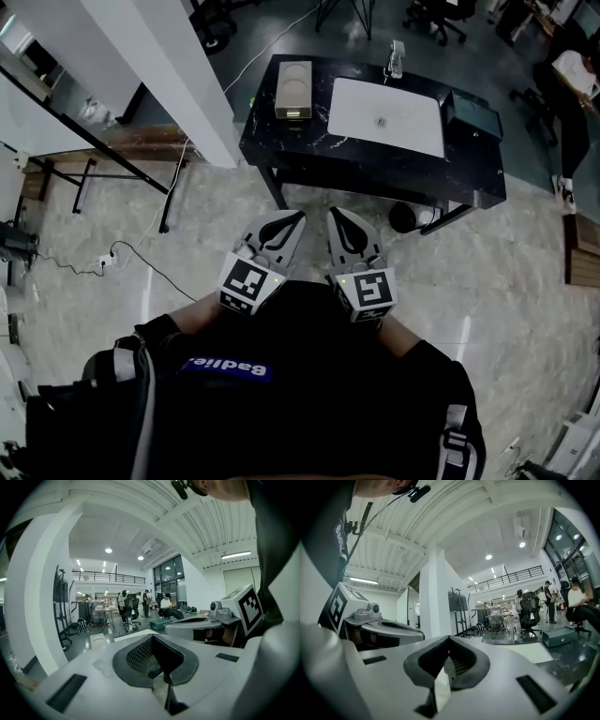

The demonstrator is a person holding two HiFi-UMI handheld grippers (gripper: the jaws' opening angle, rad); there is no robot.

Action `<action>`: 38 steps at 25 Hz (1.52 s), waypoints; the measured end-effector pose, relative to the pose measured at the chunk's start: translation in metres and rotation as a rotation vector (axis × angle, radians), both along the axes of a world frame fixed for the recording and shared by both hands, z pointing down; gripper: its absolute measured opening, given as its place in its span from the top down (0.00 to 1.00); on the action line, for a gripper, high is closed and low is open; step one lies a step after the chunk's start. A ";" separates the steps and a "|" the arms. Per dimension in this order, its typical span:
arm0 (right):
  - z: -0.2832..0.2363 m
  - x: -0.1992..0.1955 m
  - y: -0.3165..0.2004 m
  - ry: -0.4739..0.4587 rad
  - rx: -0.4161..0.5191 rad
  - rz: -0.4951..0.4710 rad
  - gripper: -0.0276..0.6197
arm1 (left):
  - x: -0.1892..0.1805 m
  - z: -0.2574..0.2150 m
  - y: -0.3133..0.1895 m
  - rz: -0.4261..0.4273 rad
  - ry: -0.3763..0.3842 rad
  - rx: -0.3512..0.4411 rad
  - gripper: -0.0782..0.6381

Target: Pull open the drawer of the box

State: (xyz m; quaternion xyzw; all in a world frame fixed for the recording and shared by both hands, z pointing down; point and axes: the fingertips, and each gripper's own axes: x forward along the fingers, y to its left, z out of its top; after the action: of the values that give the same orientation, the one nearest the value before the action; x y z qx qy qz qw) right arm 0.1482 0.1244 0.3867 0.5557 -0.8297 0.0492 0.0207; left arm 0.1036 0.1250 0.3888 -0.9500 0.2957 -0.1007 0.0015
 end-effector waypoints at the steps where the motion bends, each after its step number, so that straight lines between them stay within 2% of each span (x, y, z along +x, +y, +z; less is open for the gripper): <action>1: 0.001 0.001 -0.001 -0.005 -0.003 -0.005 0.96 | 0.000 0.001 -0.002 -0.005 -0.003 -0.005 0.89; 5: 0.007 -0.001 -0.013 -0.001 -0.017 -0.025 0.96 | -0.003 0.010 -0.014 -0.021 -0.016 -0.033 0.89; 12: 0.008 0.000 -0.050 0.066 -0.022 -0.004 0.96 | -0.001 0.019 -0.061 -0.003 0.047 -0.068 0.89; 14: 0.007 0.004 -0.068 0.085 0.000 0.024 0.96 | -0.001 0.023 -0.082 0.007 0.063 -0.098 0.89; 17: 0.008 0.003 -0.095 0.096 -0.050 0.056 0.96 | -0.001 0.026 -0.118 0.025 0.086 -0.131 0.89; 23: 0.014 0.001 -0.167 0.144 -0.079 0.101 0.96 | -0.010 0.035 -0.199 0.046 0.092 -0.185 0.89; 28: 0.012 -0.024 -0.227 0.148 -0.109 0.104 0.96 | -0.033 0.043 -0.258 0.056 0.105 -0.236 0.89; 34: 0.019 -0.050 -0.274 0.171 -0.138 0.121 0.96 | -0.051 0.061 -0.304 0.091 0.153 -0.313 0.89; 38: 0.028 -0.054 -0.289 0.192 -0.171 0.134 0.96 | -0.057 0.084 -0.323 0.086 0.200 -0.438 0.89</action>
State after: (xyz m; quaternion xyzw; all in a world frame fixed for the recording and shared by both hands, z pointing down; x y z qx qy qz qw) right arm 0.0941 -0.1651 0.4143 0.6082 -0.7778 0.0676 0.1438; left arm 0.0469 -0.1981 0.4724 -0.9447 0.2246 -0.0677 -0.2294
